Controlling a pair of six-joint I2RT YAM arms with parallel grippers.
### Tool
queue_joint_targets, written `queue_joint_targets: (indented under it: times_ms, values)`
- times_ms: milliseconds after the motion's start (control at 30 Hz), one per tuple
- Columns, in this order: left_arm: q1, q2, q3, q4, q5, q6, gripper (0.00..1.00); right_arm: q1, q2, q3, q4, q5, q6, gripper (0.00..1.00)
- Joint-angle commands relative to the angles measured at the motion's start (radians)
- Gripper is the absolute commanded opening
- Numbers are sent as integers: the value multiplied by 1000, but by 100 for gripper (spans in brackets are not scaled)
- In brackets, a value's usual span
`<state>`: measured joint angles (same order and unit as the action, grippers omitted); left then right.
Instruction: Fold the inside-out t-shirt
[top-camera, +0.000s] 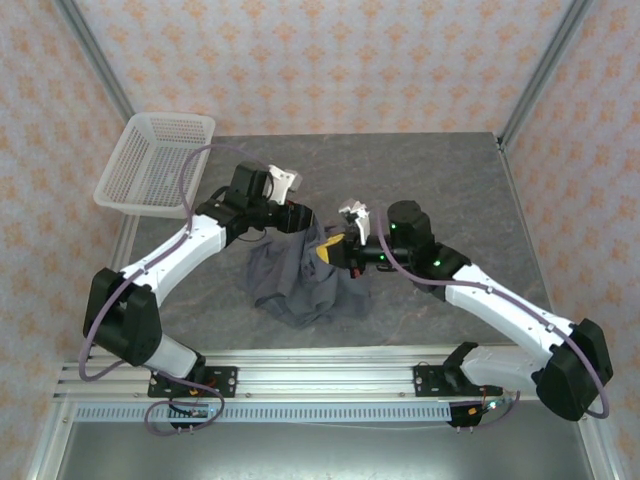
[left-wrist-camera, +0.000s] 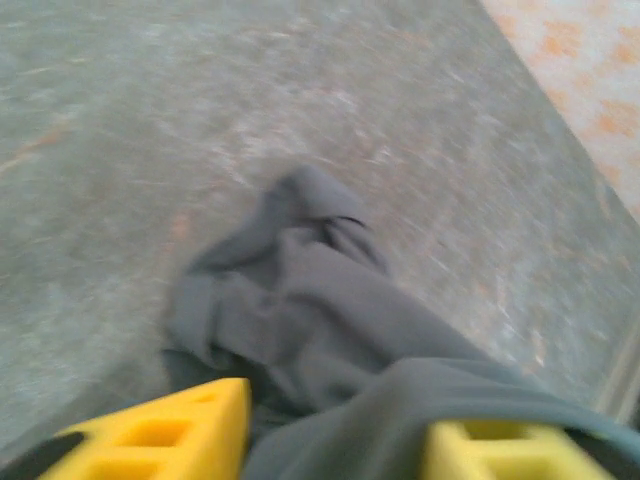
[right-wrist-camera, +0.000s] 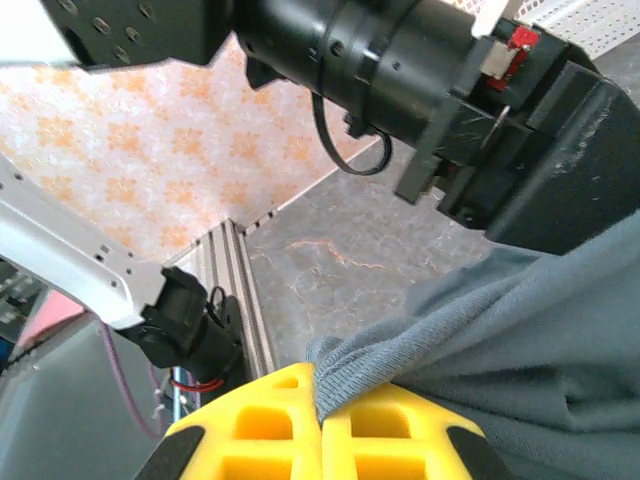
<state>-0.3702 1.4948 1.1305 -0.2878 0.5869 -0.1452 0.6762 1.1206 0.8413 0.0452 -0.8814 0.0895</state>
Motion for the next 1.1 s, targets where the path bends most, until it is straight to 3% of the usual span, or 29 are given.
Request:
queue_joint_targets:
  times_ms: [0, 100, 233, 367, 500, 700, 1067]
  values:
    - [44, -39, -38, 43, -189, -16, 57, -47, -53, -9, 129, -47, 74, 0]
    - [48, -169, -58, -26, -205, -15, 62, -75, -61, -31, 180, -11, 115, 0]
    - [31, -385, -133, -65, -114, 1, 66, -91, -62, -41, 181, 10, 118, 0]
    - [-72, -498, -172, -122, -71, 76, 63, -95, -56, -54, 194, 36, 124, 0]
    - [-162, -451, -149, -137, -6, 107, 55, -96, -40, -48, 197, 62, 136, 0]
    - [-206, -281, -75, -113, 119, 112, 41, -97, -34, -28, 174, 69, 142, 0]
    - [-211, -263, -77, -9, 100, 56, 27, -96, -53, -44, 149, 97, 143, 0]
